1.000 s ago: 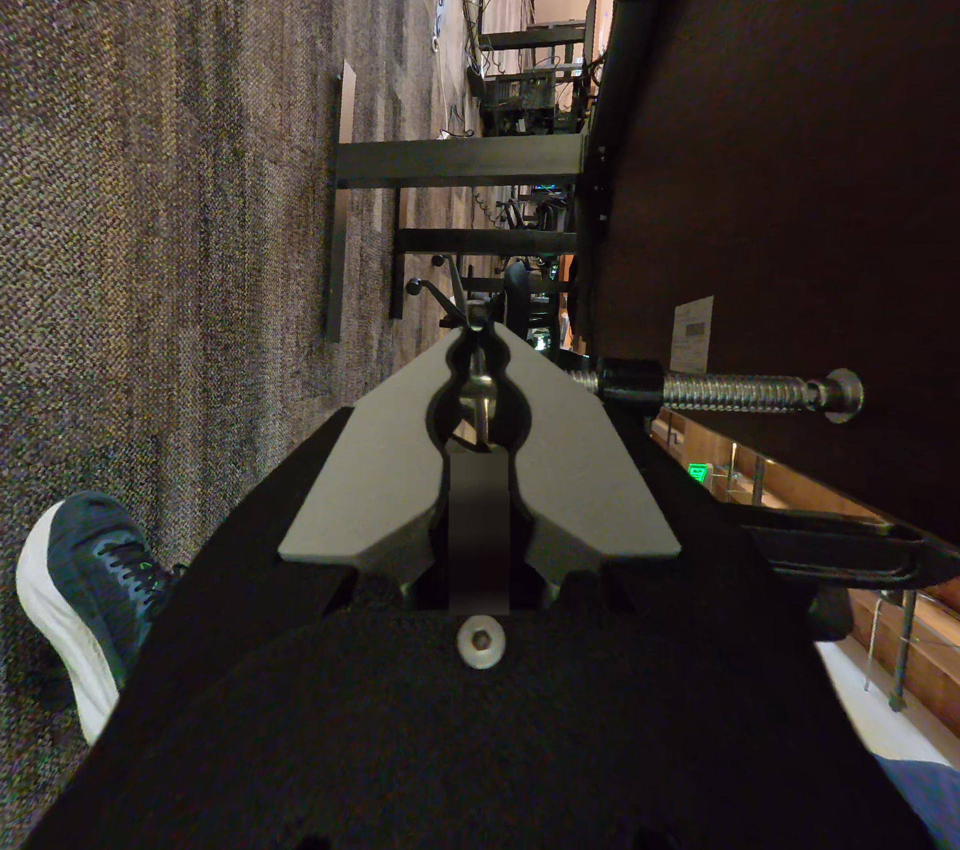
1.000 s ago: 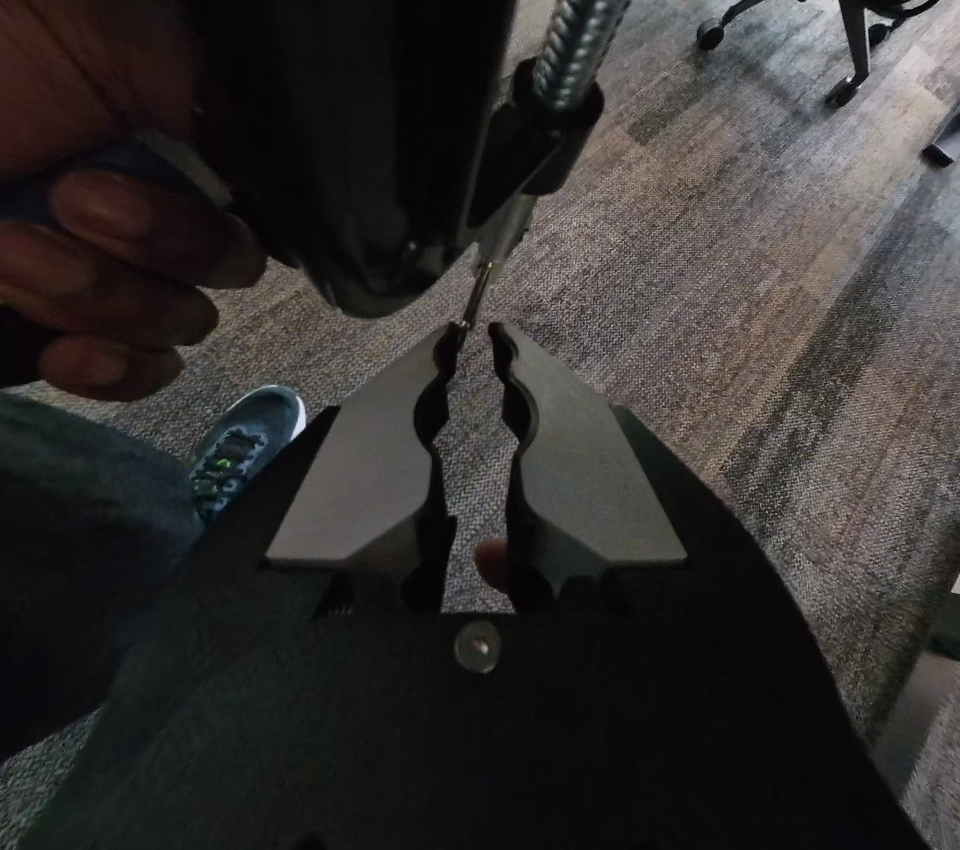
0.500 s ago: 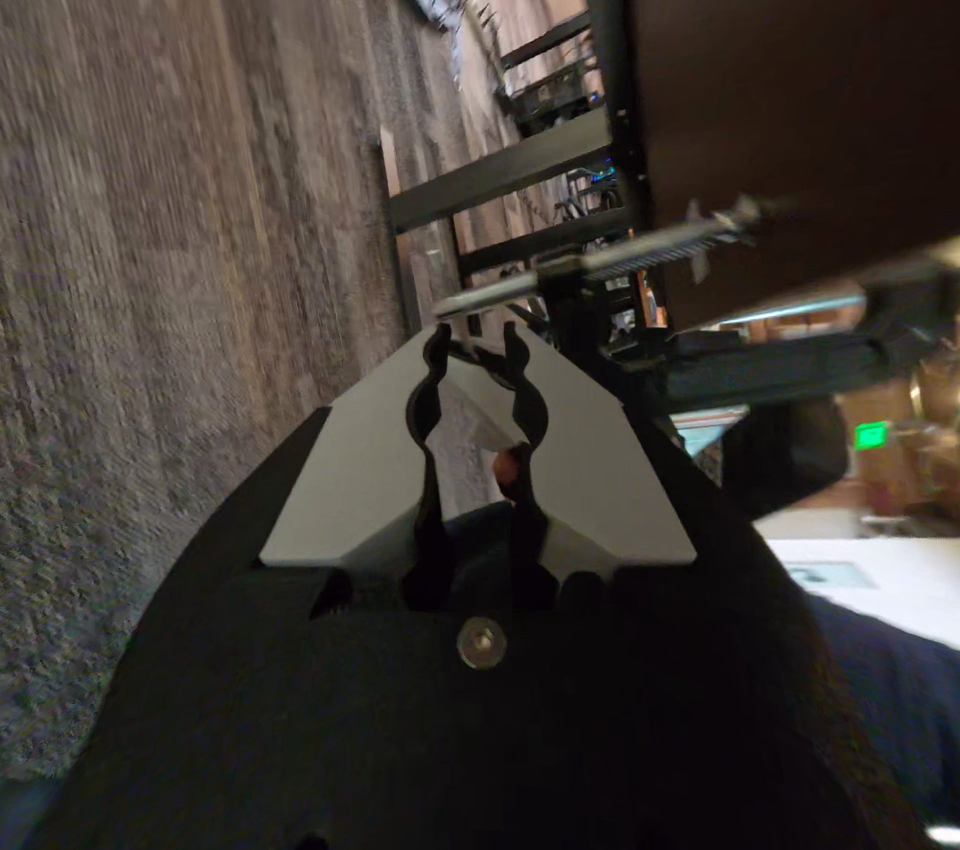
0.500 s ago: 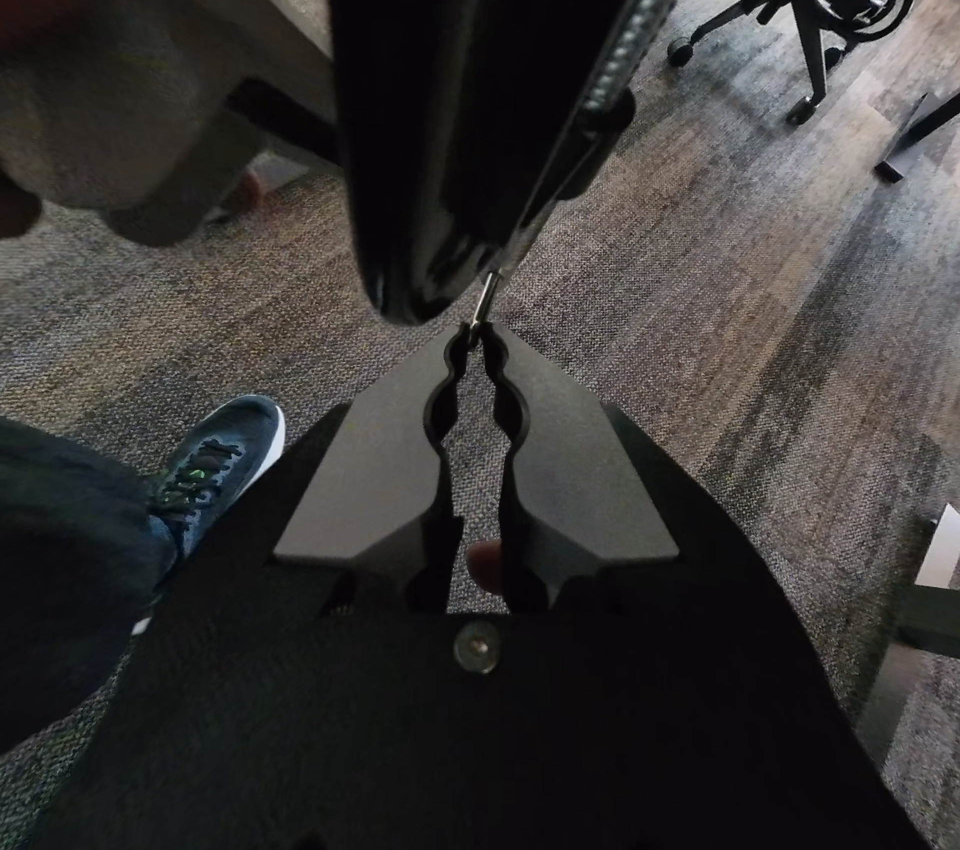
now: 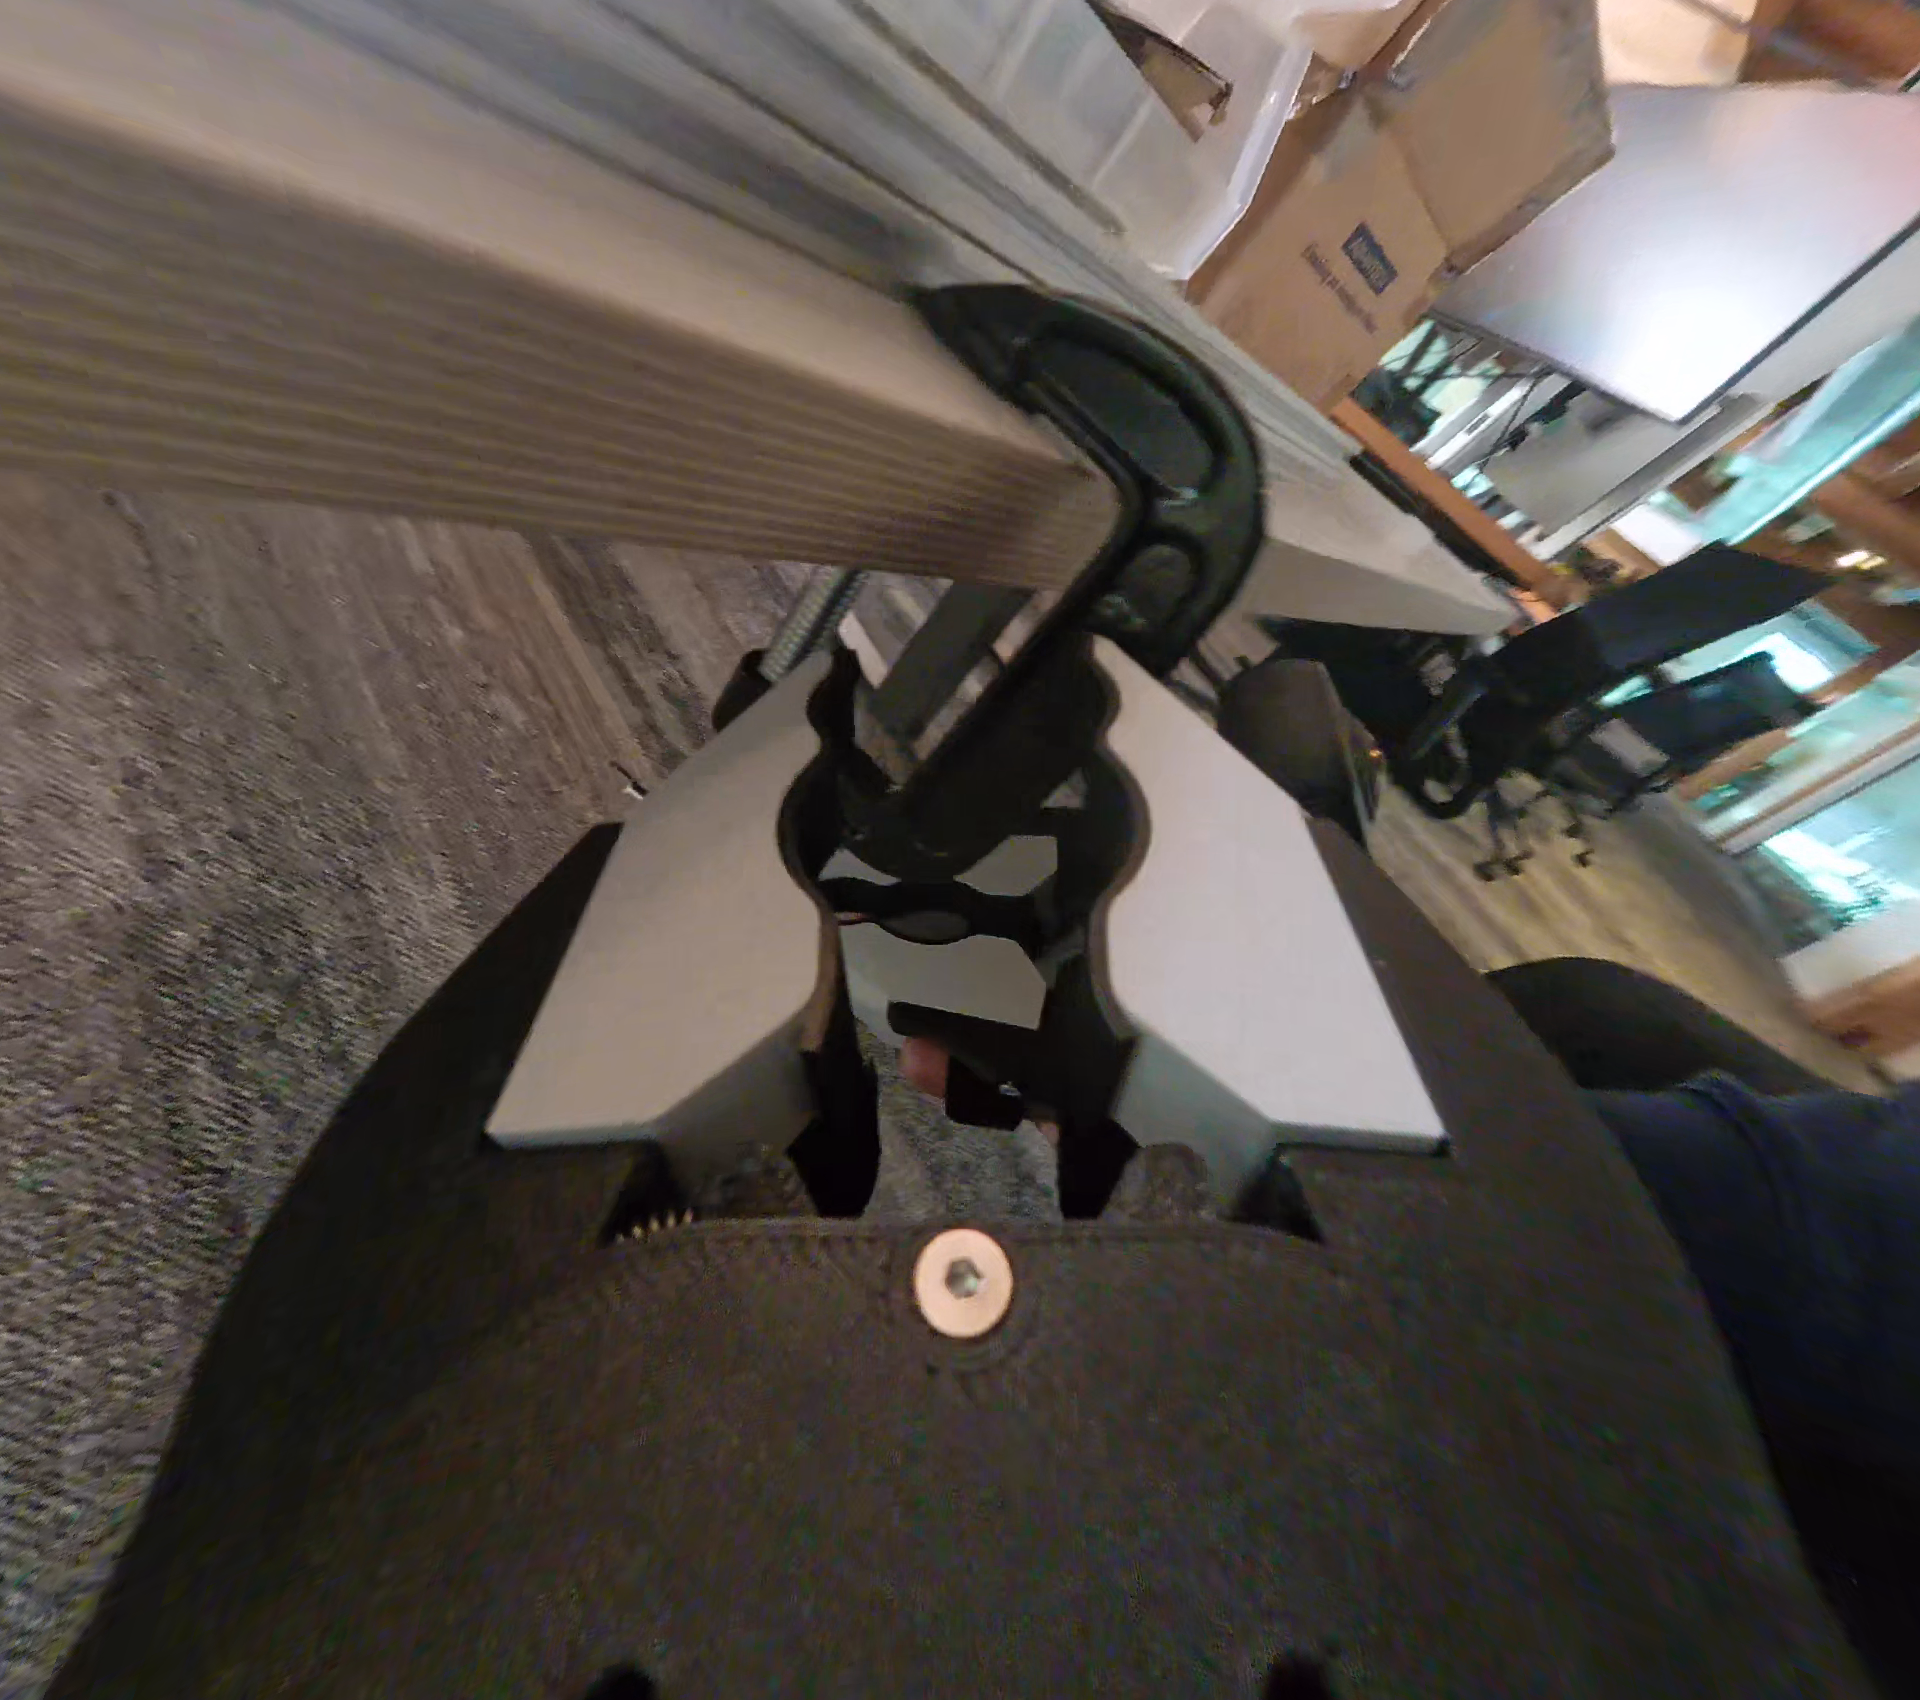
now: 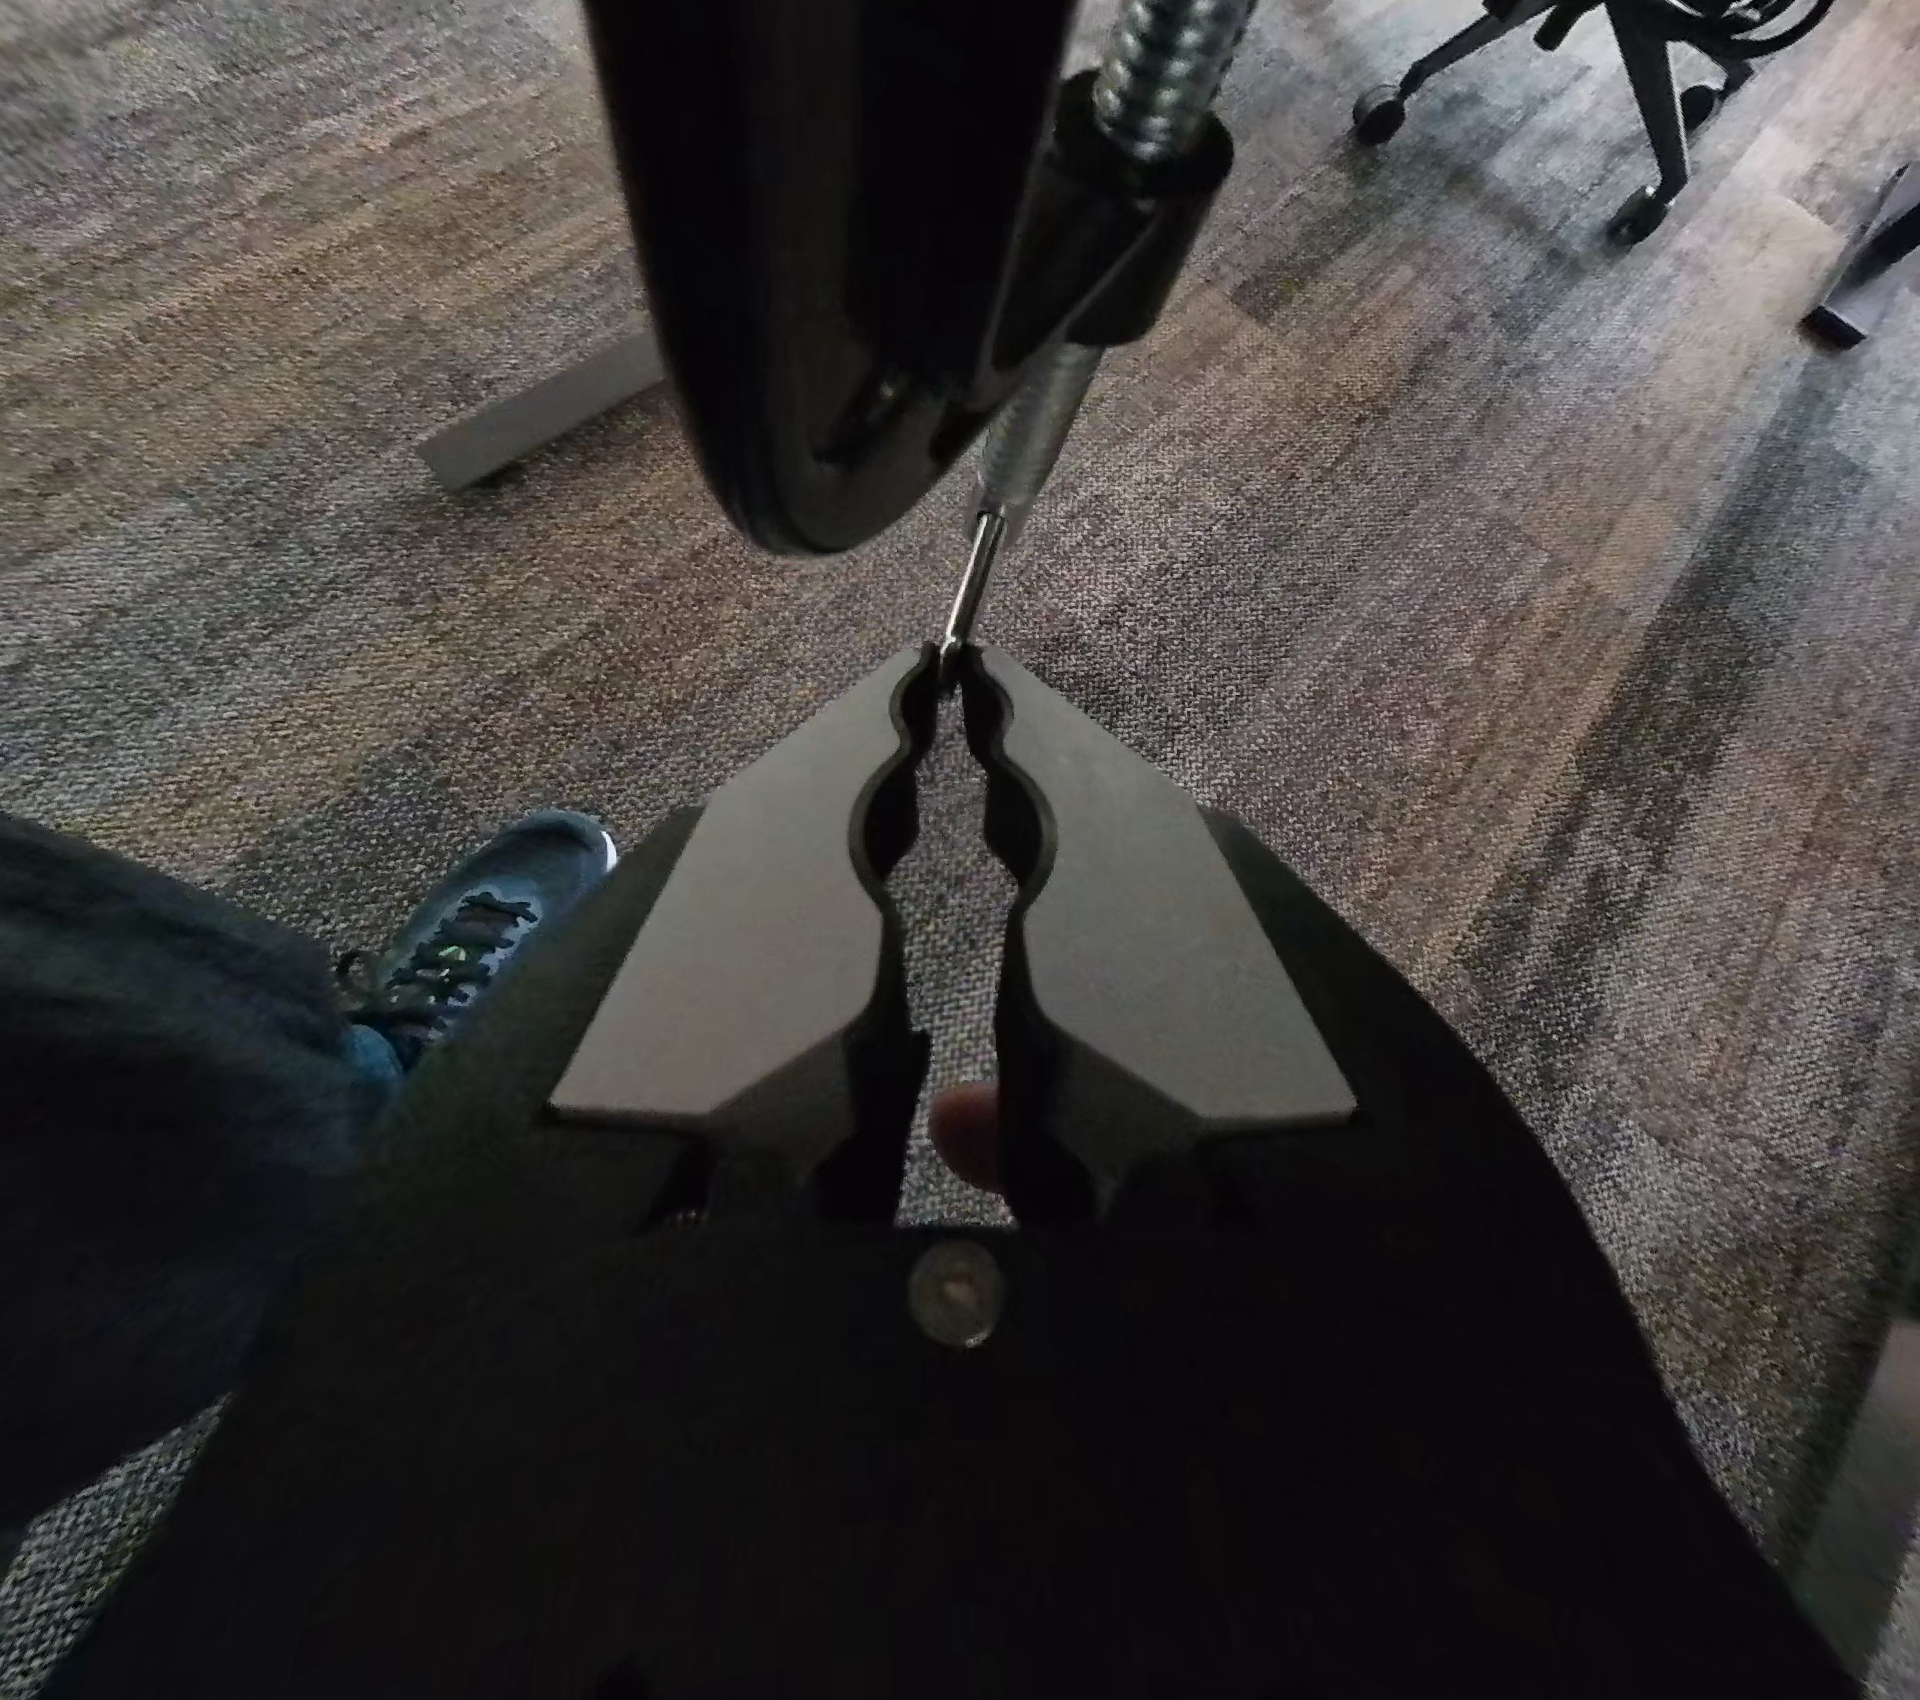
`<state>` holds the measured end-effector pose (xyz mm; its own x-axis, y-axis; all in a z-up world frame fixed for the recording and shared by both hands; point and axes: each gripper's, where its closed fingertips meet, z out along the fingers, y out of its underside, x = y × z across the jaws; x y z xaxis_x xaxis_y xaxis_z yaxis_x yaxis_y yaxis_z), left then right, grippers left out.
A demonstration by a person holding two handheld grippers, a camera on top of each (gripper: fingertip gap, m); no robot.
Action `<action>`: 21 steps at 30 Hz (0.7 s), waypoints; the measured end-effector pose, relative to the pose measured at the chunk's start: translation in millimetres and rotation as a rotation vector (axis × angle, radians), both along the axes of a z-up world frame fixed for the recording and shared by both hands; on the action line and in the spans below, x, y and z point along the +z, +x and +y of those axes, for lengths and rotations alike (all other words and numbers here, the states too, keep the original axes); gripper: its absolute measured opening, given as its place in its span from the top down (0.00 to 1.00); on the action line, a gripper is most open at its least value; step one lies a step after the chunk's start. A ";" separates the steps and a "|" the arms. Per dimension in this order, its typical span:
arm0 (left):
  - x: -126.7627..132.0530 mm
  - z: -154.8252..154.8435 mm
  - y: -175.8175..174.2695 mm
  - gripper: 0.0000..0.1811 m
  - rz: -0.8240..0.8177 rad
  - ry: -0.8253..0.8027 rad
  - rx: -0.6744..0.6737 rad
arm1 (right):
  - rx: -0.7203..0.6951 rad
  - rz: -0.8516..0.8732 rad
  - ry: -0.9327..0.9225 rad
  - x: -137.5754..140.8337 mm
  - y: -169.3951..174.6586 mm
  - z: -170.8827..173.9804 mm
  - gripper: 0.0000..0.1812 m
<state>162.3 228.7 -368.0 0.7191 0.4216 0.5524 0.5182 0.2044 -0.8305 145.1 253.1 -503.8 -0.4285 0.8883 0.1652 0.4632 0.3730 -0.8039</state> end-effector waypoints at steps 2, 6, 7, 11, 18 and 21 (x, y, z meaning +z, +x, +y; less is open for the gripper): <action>5.9 4.7 4.1 0.67 0.059 -0.036 0.011 | 0.006 0.001 0.001 0.3 0.3 0.1 0.97; 4.6 5.7 -2.2 0.69 0.124 -0.136 0.092 | 0.011 -0.002 -0.015 -0.2 1.1 0.0 0.97; 5.1 4.4 -2.7 0.68 0.121 -0.143 0.103 | 0.012 -0.004 -0.017 -0.2 1.3 0.0 0.97; 19.2 1.5 12.5 0.65 0.147 -0.116 0.105 | 0.017 -0.014 -0.035 -0.3 2.4 0.0 0.97; 2.3 21.5 6.7 0.67 0.215 -0.331 0.155 | 0.015 -0.016 -0.057 -0.6 2.2 -0.2 0.97; 0.5 24.1 6.9 0.71 0.232 -0.343 0.152 | 0.022 -0.019 -0.063 0.0 2.5 -0.1 0.97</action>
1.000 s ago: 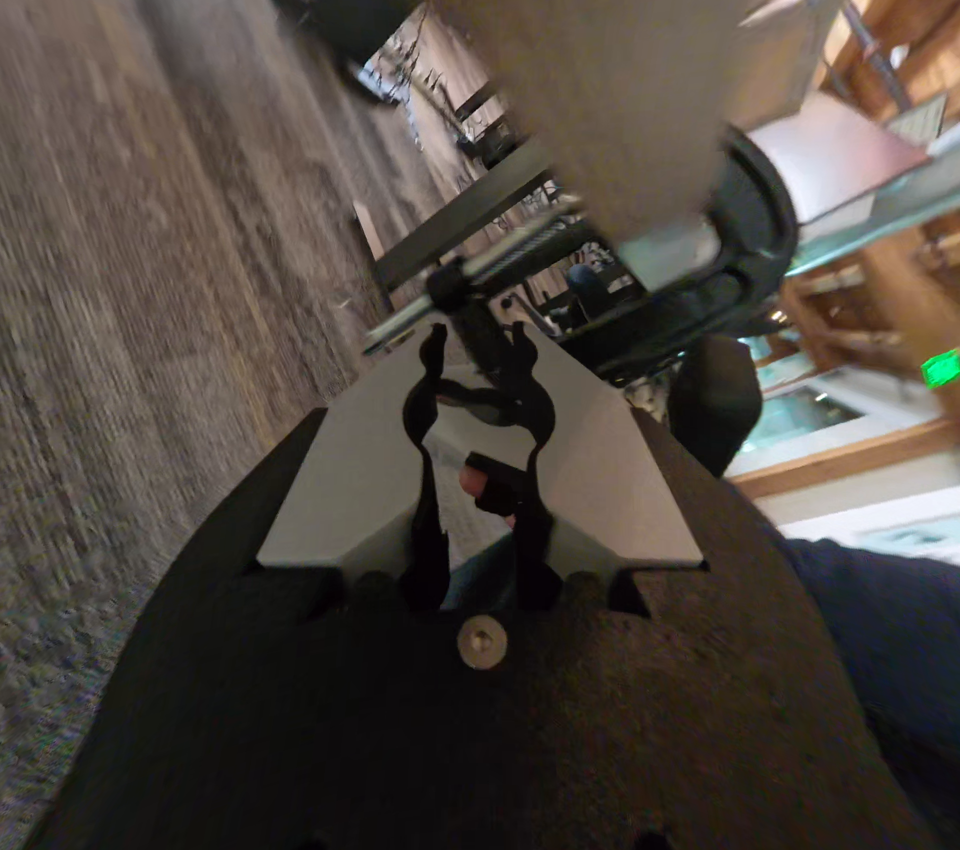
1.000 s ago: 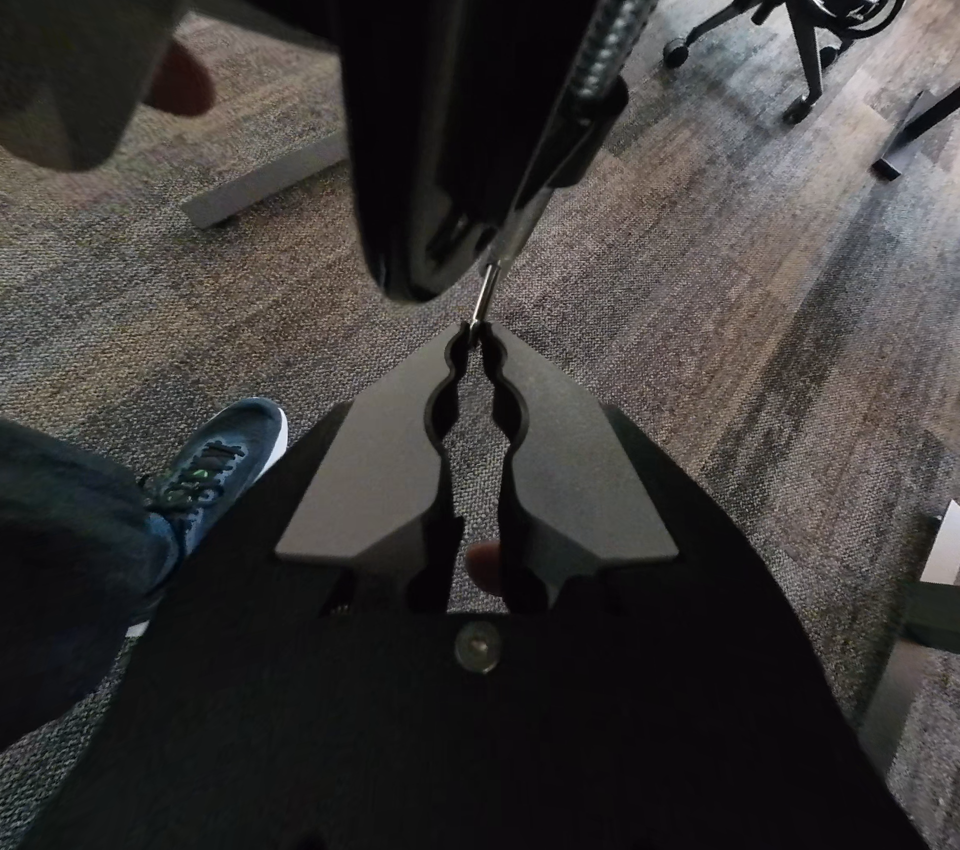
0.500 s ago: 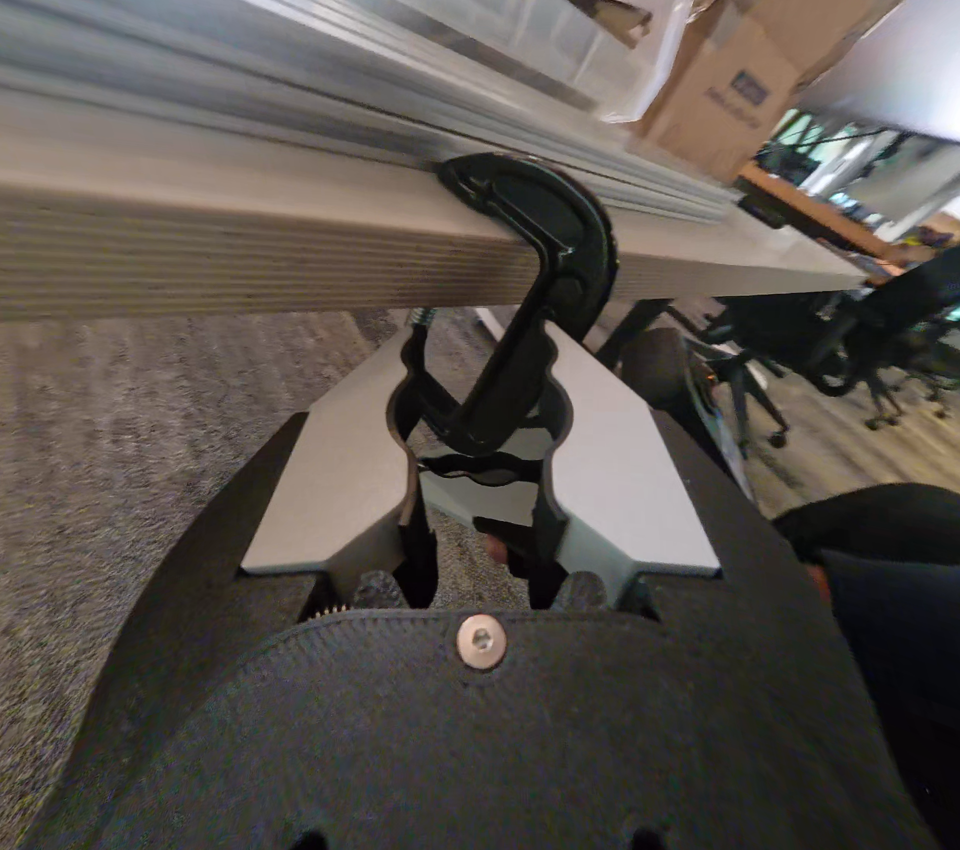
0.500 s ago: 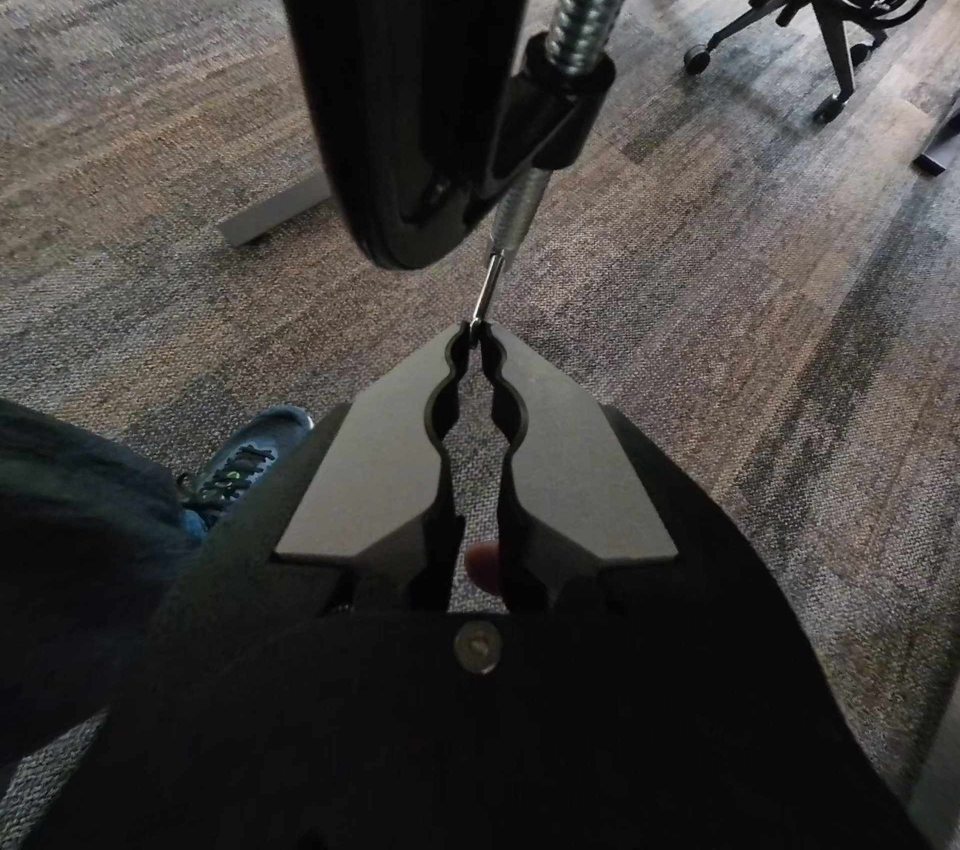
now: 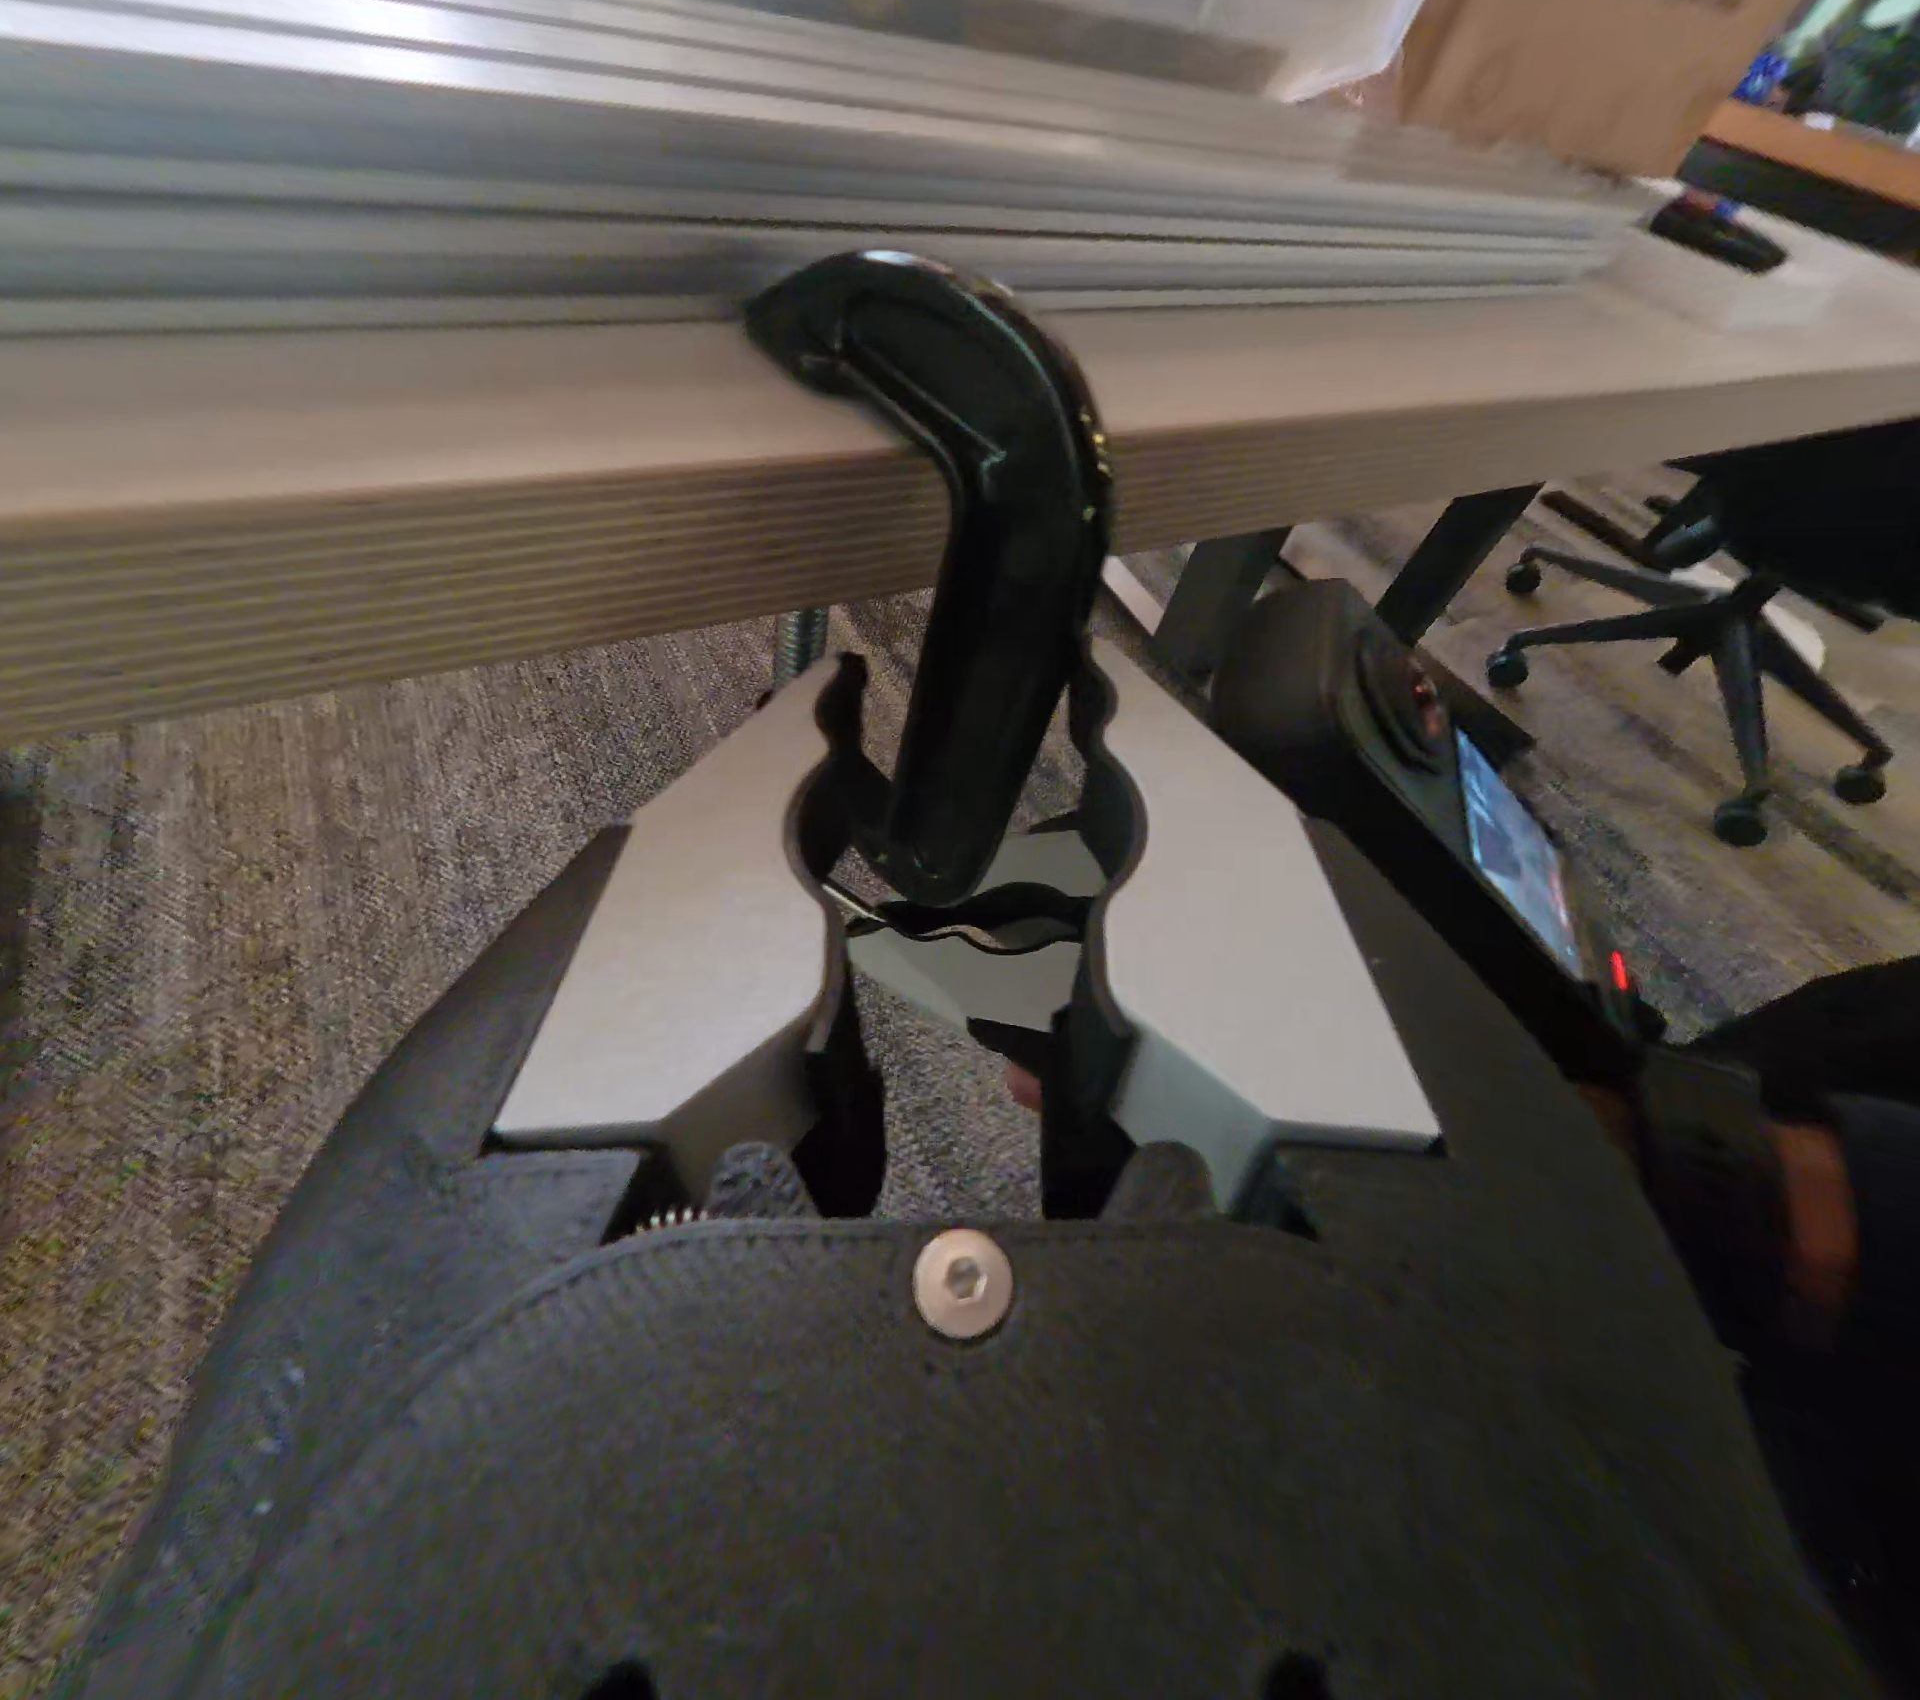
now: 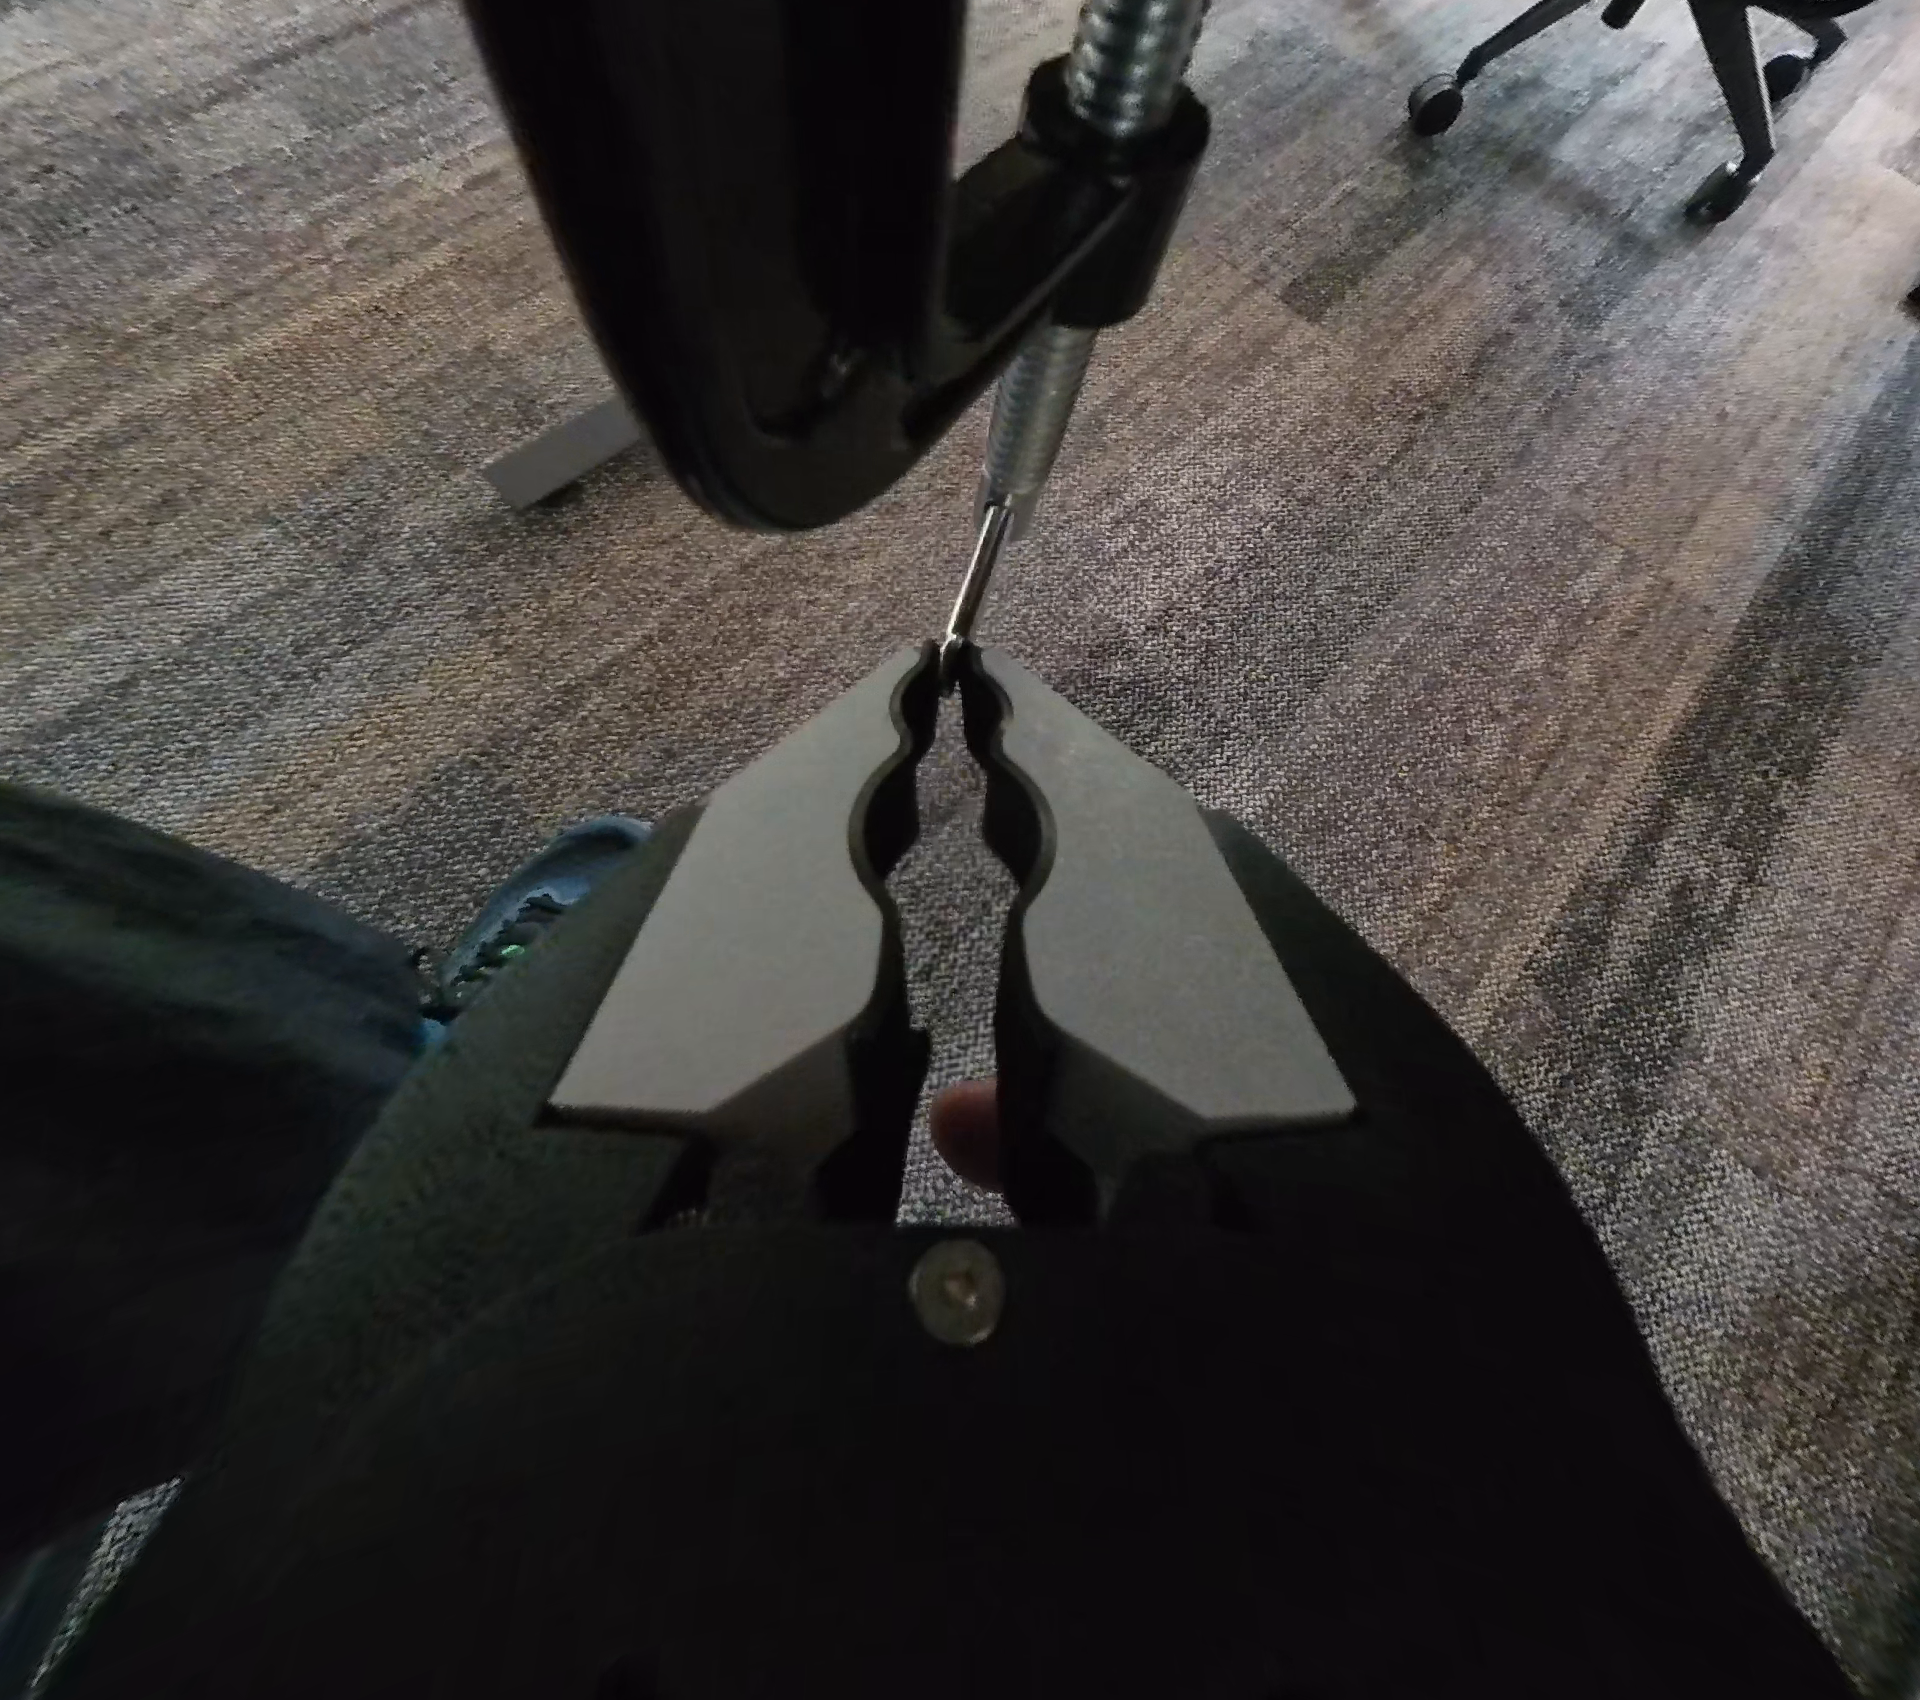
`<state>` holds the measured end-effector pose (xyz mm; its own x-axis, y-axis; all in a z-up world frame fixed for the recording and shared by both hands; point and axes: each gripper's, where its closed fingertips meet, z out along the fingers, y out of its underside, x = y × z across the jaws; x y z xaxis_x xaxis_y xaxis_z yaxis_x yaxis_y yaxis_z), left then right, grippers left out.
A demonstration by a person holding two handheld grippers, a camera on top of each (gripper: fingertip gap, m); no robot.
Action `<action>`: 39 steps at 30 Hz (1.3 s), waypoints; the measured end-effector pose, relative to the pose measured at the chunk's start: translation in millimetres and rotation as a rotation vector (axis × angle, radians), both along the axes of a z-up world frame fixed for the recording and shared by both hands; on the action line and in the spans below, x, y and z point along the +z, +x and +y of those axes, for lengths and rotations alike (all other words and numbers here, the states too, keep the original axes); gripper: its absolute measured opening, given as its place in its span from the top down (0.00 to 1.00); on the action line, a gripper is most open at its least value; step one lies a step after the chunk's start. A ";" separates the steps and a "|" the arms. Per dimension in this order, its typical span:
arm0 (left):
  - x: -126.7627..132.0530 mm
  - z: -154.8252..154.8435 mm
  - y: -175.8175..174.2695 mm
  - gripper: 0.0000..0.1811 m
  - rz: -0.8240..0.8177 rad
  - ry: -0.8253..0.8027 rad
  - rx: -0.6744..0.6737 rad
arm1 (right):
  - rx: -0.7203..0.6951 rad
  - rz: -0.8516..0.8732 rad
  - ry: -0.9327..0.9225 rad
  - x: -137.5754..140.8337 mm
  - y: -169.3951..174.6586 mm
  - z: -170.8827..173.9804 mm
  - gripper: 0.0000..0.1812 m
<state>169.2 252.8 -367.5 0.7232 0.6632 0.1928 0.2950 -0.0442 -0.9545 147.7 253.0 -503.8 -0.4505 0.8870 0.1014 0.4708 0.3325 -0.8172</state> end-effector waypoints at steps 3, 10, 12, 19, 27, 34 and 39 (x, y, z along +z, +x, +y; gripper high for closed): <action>1.7 1.5 2.4 0.78 0.065 -0.067 -0.009 | 0.008 0.002 -0.003 -0.1 0.4 0.2 0.97; 1.8 -0.4 2.3 0.80 0.113 -0.128 0.021 | 0.017 0.020 0.033 0.0 0.5 1.5 0.97; 1.8 -1.6 2.1 0.80 0.121 -0.139 0.031 | 0.018 0.025 0.047 0.0 0.6 1.6 0.97; 2.2 -5.2 1.6 0.81 0.142 -0.168 0.045 | 0.015 0.007 0.033 -0.2 1.4 2.3 0.97; 2.7 -6.3 1.2 0.81 0.156 -0.183 0.051 | 0.024 -0.009 0.008 -0.5 1.9 1.9 0.97; 3.0 -6.3 0.8 0.82 0.160 -0.197 0.053 | 0.034 -0.012 0.016 -1.0 2.1 1.9 0.97; 3.0 -6.1 0.6 0.82 0.165 -0.209 0.050 | 0.032 -0.021 0.003 -0.9 2.2 2.4 0.96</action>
